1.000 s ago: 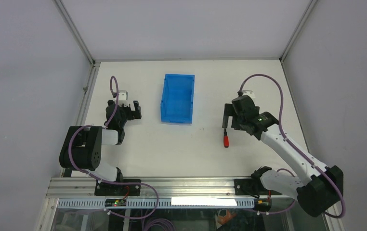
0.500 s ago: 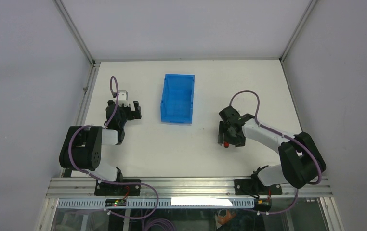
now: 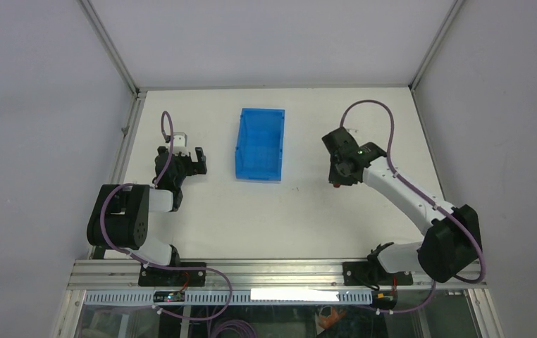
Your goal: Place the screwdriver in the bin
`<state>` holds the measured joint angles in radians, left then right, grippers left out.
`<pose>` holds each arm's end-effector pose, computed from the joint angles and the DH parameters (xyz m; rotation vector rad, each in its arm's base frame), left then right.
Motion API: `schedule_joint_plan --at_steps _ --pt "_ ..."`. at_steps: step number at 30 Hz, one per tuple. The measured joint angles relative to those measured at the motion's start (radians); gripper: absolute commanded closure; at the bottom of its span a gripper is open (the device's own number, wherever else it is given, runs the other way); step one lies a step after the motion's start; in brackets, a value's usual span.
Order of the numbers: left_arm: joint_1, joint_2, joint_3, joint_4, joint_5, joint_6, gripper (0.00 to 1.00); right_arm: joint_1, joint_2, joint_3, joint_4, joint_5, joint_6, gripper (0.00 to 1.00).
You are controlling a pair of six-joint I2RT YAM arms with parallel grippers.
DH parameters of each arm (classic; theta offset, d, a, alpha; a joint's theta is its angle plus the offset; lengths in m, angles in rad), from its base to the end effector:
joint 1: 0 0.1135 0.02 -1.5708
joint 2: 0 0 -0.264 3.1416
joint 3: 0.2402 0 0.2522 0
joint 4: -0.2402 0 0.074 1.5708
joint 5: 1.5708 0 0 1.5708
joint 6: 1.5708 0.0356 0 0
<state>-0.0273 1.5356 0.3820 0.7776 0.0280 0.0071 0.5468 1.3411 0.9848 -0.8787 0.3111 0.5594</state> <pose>0.2666 -0.0083 0.1375 0.0520 1.9462 -0.0406 0.2158 0.1186 0.2395 0.0886 2.6924 -0.1196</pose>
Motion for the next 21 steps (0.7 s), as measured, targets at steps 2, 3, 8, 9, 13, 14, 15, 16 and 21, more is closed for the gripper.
schedule_joint_plan --at_steps 2,3,8,9,13,14,15,16,21 --pt "0.000 0.000 0.000 0.000 0.000 0.000 0.01 0.000 -0.016 0.100 -0.047 0.015 -0.010 1.00" --pt "0.000 0.000 0.000 0.000 0.000 0.000 0.01 0.000 -0.019 0.151 -0.070 0.022 -0.014 1.00" --pt "0.000 0.000 0.000 0.000 0.000 0.000 0.01 0.005 -0.006 0.373 -0.144 0.034 -0.041 1.00" --pt "0.000 0.000 0.000 0.000 0.000 0.000 0.01 0.010 0.003 0.406 -0.151 0.034 -0.047 1.00" --pt "0.000 0.000 0.000 0.000 0.000 0.000 0.01 0.075 0.093 0.554 -0.164 0.039 -0.071 1.00" --pt "0.000 0.000 0.000 0.000 0.000 0.000 0.01 0.099 0.136 0.605 -0.158 0.029 -0.082 1.00" --pt "0.000 0.000 0.000 0.000 0.000 0.000 0.01 0.122 0.154 0.622 -0.151 0.022 -0.086 1.00" --pt "0.000 0.000 0.000 0.000 0.000 0.000 0.01 0.147 0.187 0.658 -0.151 0.014 -0.092 1.00" --pt "0.000 0.000 0.000 0.000 0.000 0.000 0.01 0.242 0.369 0.859 -0.134 -0.014 -0.126 1.00"
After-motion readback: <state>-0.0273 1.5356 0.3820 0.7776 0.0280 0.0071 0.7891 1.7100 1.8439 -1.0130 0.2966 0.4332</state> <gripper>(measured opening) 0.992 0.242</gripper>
